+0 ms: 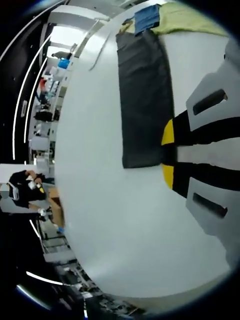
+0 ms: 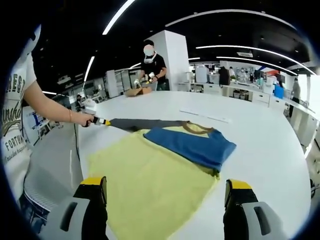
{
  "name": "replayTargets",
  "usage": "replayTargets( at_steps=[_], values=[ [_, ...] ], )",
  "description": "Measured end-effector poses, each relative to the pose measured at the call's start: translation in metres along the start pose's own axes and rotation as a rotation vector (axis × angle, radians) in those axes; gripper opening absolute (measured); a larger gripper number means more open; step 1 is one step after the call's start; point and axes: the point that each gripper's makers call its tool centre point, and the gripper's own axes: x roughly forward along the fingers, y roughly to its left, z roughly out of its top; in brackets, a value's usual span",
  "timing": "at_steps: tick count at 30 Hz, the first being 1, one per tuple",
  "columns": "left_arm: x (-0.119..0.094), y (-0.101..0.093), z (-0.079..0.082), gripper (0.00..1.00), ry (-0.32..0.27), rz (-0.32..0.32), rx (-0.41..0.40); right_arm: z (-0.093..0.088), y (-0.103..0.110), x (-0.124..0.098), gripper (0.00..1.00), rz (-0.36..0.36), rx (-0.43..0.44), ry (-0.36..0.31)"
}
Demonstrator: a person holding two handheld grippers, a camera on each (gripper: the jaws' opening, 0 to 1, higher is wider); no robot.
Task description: Fold the garment on the visible template until the final outline fits inside the template.
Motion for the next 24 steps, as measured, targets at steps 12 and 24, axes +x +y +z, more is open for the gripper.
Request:
replayTargets(
  at_steps=[12, 24],
  values=[
    [-0.005, -0.012, 0.003, 0.0, 0.018, -0.017, 0.115, -0.001, -0.003, -0.001, 0.97, -0.01, -0.003, 0.005],
    [-0.013, -0.033, 0.022, 0.0, -0.014, -0.074, 0.165, -0.001, 0.001, -0.002, 0.98, 0.002, -0.011, -0.003]
  ],
)
